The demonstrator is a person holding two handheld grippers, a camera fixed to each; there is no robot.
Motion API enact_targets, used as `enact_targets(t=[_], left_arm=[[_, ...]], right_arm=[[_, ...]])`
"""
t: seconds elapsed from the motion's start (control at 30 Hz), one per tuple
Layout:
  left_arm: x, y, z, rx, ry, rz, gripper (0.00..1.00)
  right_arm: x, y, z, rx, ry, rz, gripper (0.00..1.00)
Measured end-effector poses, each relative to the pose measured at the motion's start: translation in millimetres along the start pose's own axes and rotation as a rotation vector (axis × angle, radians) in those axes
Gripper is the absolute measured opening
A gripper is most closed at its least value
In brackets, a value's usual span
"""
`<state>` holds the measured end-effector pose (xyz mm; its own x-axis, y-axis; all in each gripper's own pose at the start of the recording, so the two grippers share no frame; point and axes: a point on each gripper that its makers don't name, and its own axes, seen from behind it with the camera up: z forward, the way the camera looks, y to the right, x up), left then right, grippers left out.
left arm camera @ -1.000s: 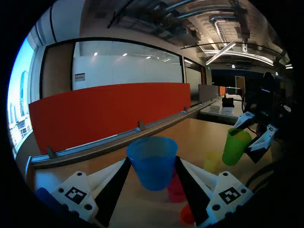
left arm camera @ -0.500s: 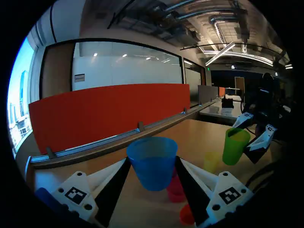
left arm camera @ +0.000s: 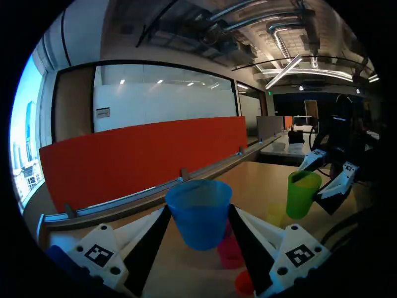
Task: Pour water
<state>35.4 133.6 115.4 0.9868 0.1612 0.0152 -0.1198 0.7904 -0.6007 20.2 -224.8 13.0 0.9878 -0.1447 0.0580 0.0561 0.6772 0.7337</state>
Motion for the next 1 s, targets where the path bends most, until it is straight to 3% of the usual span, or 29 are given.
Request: enact_targets(t=[0.43, 1.0], left_arm=[[20.3, 8.6, -8.0, 0.019, 0.013, 0.161, 0.84], [37.5, 12.4, -9.3, 0.036, 0.022, 0.269, 0.84]], right_arm=[[3.8, -8.5, 8.7, 0.027, 0.007, -0.009, 0.91], [9.7, -15.6, 24.1, 0.062, 0.01, -0.019, 0.9]])
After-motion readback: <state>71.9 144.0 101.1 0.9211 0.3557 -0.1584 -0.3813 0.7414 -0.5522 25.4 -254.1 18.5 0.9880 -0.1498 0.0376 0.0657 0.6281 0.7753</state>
